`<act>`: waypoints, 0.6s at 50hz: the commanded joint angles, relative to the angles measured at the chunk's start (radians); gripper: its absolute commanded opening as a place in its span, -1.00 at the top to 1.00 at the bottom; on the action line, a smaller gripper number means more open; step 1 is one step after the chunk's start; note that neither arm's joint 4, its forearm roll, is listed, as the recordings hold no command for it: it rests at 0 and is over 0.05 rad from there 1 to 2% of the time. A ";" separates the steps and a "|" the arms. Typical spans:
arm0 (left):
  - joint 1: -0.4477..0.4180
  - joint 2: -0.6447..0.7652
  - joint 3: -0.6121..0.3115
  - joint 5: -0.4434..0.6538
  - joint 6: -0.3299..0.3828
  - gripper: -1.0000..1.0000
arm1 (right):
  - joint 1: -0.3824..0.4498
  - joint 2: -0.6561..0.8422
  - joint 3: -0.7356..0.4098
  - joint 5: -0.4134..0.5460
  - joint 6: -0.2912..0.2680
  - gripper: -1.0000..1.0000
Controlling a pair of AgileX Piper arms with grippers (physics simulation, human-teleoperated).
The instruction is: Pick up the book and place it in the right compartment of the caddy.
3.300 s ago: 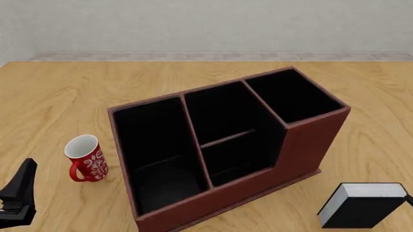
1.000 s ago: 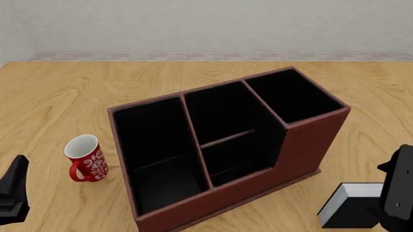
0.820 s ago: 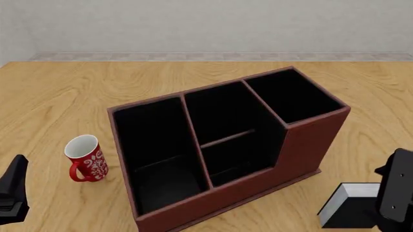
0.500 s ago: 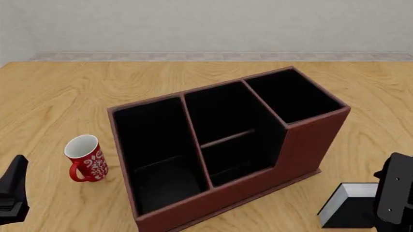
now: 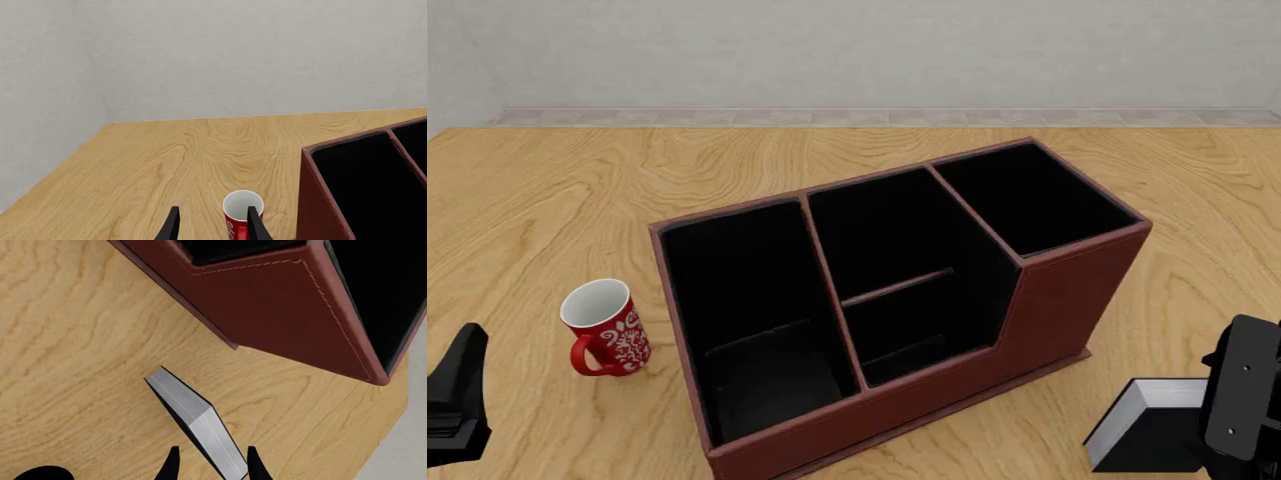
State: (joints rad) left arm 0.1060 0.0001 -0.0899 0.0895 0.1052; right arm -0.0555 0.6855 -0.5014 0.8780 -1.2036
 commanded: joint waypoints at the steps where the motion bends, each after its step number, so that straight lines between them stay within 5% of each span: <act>1: 0.002 0.000 -0.002 0.002 0.000 -1.00 | -0.007 0.028 0.008 -0.026 -0.015 -1.00; 17: 0.004 0.000 -0.004 0.006 0.001 -1.00 | -0.024 0.101 0.018 -0.100 -0.037 -1.00; 30: 0.010 0.000 0.005 0.000 0.005 -1.00 | 0.020 0.159 0.059 -0.142 0.013 -1.00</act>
State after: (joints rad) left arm 0.1121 0.0001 -0.0900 0.0921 0.1079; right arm -0.0614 0.8042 -0.4672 0.7649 -1.2214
